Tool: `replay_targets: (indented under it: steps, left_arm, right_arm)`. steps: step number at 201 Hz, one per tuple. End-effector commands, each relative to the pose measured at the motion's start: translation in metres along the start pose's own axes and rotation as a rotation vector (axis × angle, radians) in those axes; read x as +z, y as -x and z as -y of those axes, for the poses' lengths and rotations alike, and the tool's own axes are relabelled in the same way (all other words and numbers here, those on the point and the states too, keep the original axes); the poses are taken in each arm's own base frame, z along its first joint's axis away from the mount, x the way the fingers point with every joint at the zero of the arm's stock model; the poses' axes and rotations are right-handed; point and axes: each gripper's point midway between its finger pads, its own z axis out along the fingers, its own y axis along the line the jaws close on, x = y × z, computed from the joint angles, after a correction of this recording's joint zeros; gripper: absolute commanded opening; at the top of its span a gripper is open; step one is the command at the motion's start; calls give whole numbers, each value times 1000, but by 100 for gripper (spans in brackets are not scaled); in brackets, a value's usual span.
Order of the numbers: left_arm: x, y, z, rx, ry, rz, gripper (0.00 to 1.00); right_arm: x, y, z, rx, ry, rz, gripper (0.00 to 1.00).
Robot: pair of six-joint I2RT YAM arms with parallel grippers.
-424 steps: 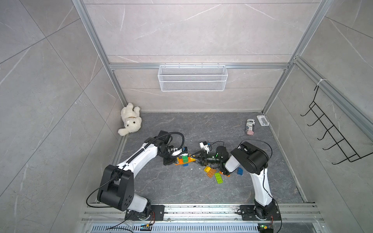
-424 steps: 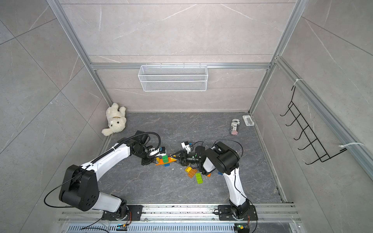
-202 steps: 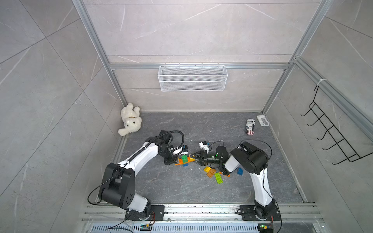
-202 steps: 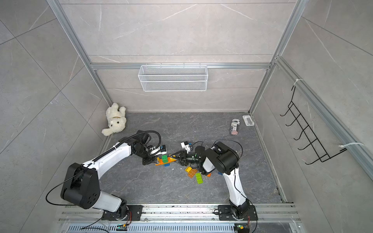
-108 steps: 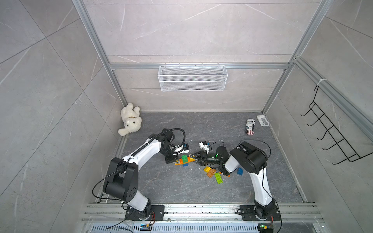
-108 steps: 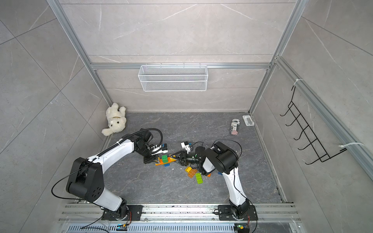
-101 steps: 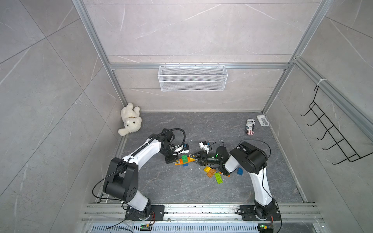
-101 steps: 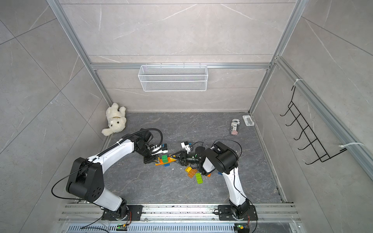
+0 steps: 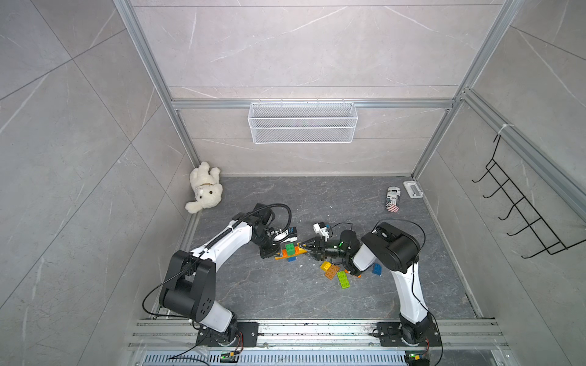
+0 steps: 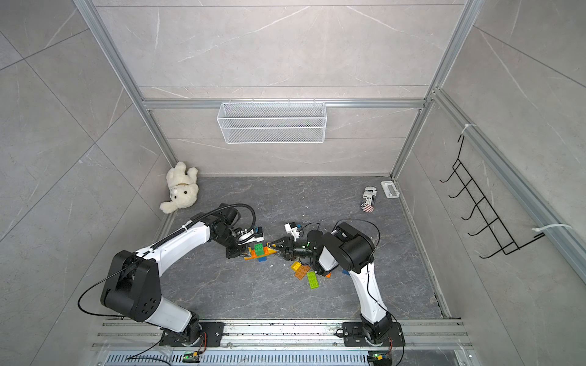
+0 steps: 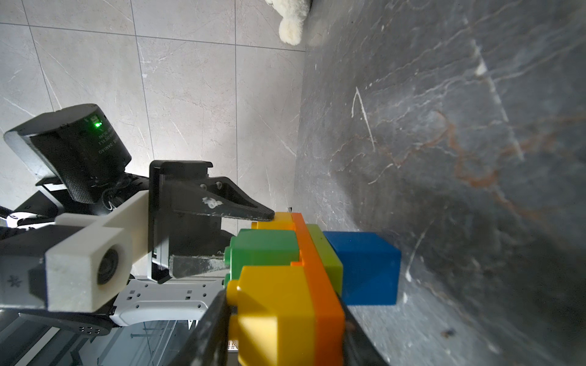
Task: Assemble a fork with lego
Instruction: Assemble the lego brick with the lego brick.
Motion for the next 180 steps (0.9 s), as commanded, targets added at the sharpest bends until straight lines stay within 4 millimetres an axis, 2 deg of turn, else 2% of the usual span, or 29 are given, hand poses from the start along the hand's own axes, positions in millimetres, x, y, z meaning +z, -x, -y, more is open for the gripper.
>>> replay_targets:
  steps: [1,22,63,120,180]
  left_arm:
    - [28,-25,15,-13,-72,-120,22]
    - [19,-15,9,15,-71,-109,28]
    - [15,-8,4,30,-45,-83,38]
    - [14,-5,2,33,-37,-74,42]
    - [13,-4,4,35,-52,-75,42]
  right_arm:
    - [-9,-1,33,66,-83,19,40]
    - [-8,-1,29,54,-74,11,42]
    - [-7,1,18,39,-55,7,46]
    - [-10,1,16,33,-55,10,54]
    - [-7,6,0,0,-25,6,56]
